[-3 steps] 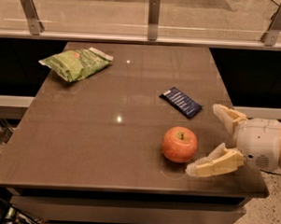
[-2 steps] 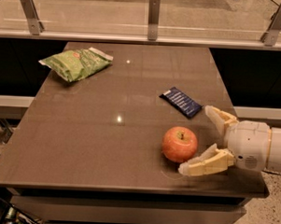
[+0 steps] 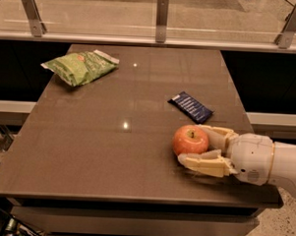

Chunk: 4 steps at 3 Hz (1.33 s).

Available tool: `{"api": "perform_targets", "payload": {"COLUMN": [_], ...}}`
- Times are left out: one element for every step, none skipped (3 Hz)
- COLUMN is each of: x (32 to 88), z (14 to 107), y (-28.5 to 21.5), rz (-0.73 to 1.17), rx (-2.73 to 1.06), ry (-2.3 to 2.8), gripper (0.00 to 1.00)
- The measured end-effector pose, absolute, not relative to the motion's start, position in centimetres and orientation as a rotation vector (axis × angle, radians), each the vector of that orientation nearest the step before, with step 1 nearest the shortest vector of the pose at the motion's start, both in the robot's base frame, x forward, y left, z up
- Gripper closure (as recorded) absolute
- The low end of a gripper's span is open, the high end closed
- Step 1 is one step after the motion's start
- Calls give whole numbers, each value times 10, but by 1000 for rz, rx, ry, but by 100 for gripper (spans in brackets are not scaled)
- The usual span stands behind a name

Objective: Move apple near green jalapeno chip bag

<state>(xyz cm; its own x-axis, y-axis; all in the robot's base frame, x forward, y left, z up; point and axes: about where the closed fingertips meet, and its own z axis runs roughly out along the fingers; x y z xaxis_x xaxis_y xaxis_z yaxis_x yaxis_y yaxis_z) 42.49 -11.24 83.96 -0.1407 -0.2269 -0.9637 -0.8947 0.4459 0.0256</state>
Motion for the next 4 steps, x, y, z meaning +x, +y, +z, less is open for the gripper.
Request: {"api": "perform_targets", "payload": {"x": [425, 424, 424, 424], "z": [841, 843, 844, 847], "y": [-110, -108, -106, -104], "rz": [788, 786, 785, 787], "rx": [-998, -1004, -1010, -1018], "ry": [1636, 1633, 1631, 1633], "gripper": [64, 88, 100, 100]}}
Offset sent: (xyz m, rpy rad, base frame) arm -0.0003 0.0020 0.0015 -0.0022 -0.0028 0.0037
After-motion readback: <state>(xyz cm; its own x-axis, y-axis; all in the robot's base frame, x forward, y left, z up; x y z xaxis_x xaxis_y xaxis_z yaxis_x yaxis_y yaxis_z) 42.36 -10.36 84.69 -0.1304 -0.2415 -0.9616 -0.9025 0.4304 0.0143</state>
